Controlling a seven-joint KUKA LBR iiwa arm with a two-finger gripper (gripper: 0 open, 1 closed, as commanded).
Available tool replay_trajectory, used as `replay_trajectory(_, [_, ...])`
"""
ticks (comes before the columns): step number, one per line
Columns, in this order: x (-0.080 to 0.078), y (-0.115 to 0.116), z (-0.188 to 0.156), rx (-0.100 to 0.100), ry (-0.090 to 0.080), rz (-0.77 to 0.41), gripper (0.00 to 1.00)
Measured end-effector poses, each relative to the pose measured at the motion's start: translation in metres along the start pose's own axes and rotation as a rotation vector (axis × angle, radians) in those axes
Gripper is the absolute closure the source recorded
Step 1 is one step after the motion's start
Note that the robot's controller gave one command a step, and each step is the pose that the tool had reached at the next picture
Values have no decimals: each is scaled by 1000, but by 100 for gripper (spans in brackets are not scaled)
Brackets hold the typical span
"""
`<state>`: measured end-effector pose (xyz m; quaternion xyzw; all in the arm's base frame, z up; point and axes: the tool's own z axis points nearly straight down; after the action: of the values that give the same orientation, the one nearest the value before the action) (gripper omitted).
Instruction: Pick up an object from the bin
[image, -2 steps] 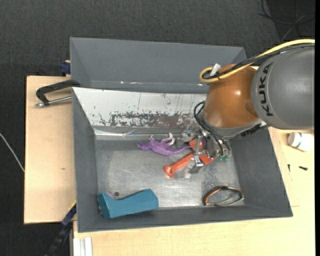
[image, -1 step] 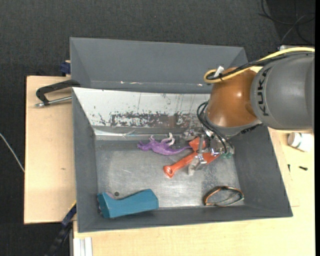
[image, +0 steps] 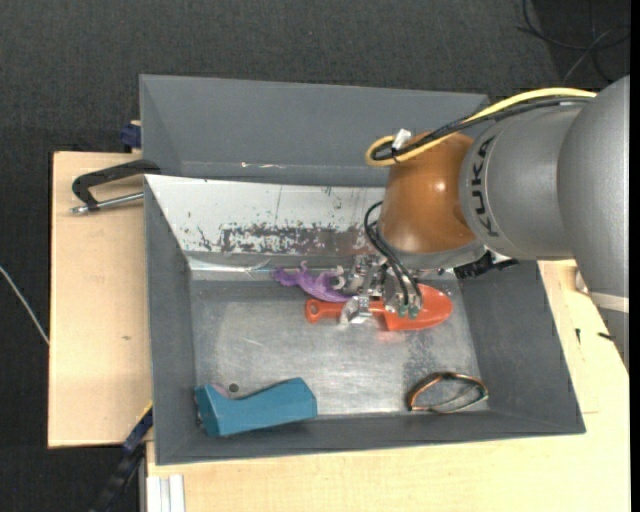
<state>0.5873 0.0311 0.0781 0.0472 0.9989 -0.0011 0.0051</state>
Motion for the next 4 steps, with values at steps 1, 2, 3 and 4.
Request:
replay_trajectory(1, [0,0,0,0,0,0,100])
replay_trajectory(2, [2,0,-3,0,4,1,100])
replay_trajectory(3, [5,1,-20,-2,12,0,100])
replay_trajectory(4, [2,1,-38,-3,7,0,100])
